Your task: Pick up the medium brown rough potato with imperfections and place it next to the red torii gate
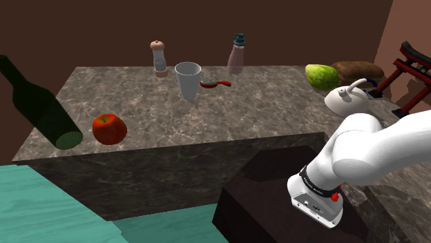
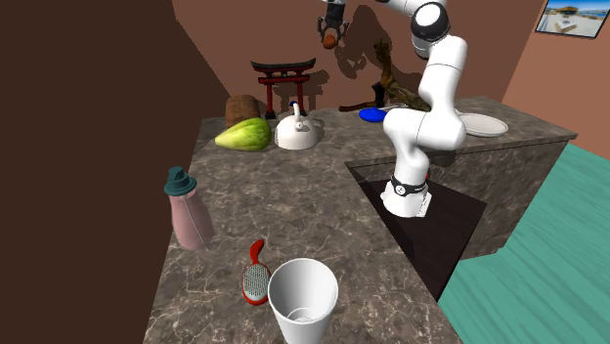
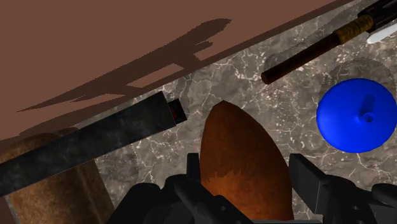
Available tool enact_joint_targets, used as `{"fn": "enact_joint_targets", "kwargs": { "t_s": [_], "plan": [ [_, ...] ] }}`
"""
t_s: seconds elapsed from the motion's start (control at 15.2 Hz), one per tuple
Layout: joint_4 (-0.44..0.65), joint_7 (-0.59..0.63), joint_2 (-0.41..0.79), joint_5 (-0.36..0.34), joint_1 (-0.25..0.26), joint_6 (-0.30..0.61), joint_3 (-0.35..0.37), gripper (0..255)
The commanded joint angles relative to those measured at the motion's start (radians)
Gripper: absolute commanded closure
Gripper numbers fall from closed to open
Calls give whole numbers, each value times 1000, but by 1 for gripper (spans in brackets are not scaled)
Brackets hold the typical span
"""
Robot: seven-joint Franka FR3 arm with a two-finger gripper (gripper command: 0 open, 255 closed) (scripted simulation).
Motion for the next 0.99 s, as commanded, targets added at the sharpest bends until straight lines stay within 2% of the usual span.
{"fn": "enact_joint_targets", "kwargs": {
  "t_s": [0.0,0.46,0.92],
  "plan": [
    [-47,10,-3,1,-29,31,14,255],
    [-191,36,-20,-6,-117,127,50,255],
    [-309,60,-41,-26,-174,214,63,255]
  ]
}}
